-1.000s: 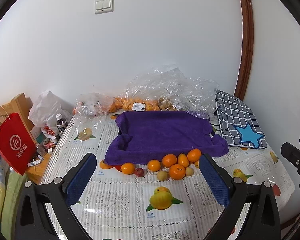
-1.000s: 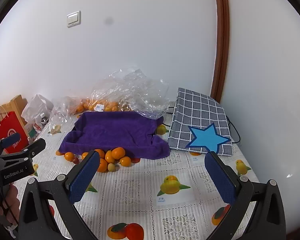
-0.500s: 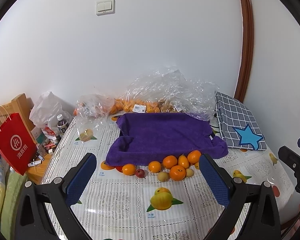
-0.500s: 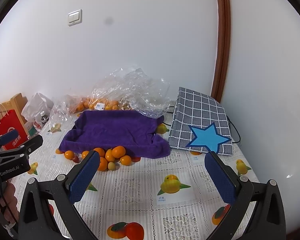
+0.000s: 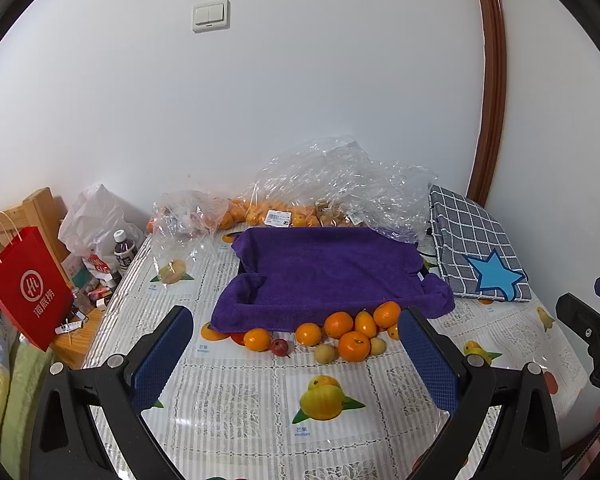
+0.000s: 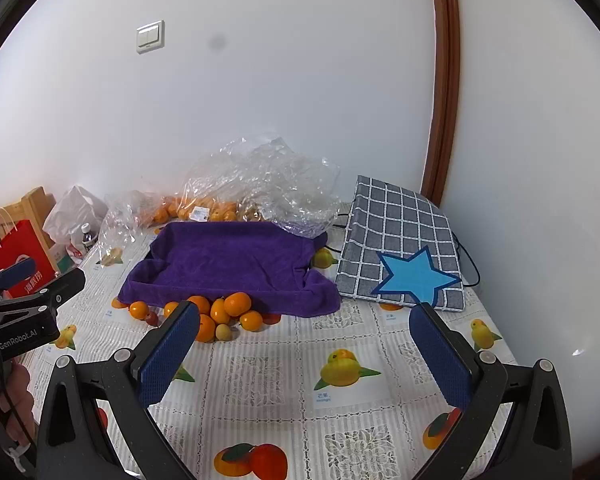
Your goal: Organize fruits
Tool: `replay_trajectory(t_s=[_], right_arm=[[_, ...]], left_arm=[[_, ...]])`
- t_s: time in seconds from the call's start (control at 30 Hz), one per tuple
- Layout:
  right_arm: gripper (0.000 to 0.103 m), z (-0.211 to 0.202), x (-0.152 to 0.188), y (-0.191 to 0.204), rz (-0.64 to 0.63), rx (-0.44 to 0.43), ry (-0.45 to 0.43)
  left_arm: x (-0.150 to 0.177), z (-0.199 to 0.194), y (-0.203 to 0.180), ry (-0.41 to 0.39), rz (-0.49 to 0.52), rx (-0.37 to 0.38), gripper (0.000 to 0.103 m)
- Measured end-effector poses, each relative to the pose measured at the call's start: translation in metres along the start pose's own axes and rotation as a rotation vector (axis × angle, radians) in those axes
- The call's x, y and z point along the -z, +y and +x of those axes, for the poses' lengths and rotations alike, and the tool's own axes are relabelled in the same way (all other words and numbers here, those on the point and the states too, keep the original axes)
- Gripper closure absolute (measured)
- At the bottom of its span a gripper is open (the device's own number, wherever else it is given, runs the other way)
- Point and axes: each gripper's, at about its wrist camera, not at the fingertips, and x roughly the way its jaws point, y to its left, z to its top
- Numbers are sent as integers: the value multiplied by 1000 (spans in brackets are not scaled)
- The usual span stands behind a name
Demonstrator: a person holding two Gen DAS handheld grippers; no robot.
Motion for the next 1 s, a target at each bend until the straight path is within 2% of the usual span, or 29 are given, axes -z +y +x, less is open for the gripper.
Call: replay_trajectory(t_s=[1.0], right_arm=[[0, -3, -3, 1, -15, -4, -13]], left_arm=[[0, -1, -2, -8, -1, 1, 0]])
